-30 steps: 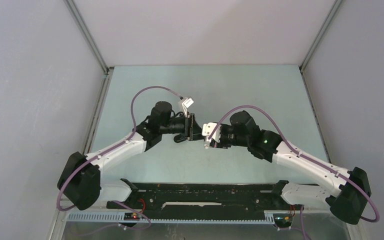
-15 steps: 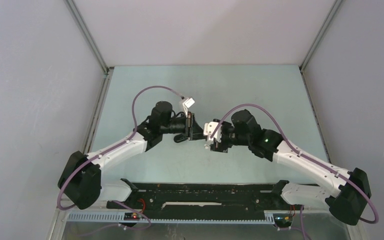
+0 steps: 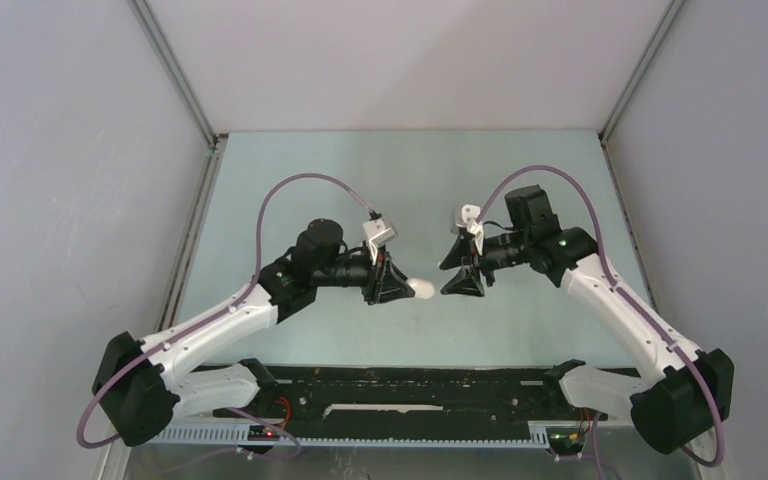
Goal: Insert the wireless bluetooth earbuds into the charging case
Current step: Pick up the charging case at the center of the board.
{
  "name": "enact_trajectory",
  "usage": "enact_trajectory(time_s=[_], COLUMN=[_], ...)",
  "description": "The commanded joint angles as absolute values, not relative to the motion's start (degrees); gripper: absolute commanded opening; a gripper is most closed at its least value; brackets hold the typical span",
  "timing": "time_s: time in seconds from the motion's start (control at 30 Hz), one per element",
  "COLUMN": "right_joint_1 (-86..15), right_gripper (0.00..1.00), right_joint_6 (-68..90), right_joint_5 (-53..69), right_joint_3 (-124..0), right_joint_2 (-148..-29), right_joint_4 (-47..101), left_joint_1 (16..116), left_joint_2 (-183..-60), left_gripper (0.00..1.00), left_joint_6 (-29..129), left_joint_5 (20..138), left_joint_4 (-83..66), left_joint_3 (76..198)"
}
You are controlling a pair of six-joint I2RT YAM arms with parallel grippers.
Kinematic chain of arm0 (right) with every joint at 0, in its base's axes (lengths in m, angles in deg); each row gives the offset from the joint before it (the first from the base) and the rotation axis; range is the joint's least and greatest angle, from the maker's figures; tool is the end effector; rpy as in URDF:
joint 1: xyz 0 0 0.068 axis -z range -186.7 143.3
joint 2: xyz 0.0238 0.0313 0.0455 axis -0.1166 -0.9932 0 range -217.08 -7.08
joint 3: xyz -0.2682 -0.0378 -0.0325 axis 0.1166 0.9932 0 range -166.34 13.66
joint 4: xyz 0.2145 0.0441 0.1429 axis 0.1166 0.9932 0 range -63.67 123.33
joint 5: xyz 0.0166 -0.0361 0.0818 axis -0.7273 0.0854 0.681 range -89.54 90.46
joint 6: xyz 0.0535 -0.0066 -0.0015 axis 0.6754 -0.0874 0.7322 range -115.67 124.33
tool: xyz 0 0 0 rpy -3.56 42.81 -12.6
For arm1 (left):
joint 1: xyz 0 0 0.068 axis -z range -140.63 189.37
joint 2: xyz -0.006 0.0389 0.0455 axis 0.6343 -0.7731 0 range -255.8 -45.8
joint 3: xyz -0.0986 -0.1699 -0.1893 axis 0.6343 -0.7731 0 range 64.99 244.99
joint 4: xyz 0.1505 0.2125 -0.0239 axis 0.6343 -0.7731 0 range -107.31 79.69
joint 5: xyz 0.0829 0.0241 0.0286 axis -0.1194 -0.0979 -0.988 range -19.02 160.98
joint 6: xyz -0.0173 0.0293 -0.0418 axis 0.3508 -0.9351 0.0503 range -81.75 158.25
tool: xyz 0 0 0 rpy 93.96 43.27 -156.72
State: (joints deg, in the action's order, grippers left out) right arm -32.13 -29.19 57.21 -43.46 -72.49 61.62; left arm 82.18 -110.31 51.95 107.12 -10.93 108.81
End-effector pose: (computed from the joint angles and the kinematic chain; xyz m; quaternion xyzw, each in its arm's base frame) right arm 0.1941 0.1252 0.3132 -0.5610 0.6118 0.4112 0.3767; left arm 0.1709 -0.1870 0.2840 0.3667 0.7158 -0.4794 0.3512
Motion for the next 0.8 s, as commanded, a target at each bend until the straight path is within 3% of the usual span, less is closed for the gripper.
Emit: enact_trajectory(time_s=[0.0,0.47,0.77], right_joint_1=[-32.76,-38.58,-39.29], right_gripper=[0.55,0.47,0.51], right_joint_6=[-31.15,-27.18,-24.27], right_joint_5=[66.19,64.15,62.04], right_joint_3=[-46.91,-47.72,-47.76], right_joint_2=[-75.44,-80.12,-81.35], right_joint_4=[68.01,66.02,62.89], left_joint_1=[83.65,84.03,84.04], left_joint_2=[-106.02,-104.34,-105.67], left_gripper=[0.0,0.01,0.0], left_joint_6=[44.08,44.04,45.46], left_joint_5=[105.95,107.95,111.47], left_joint_4=[-11.8,-10.57,-8.27], left_joint_3=[107.93,107.08,107.45])
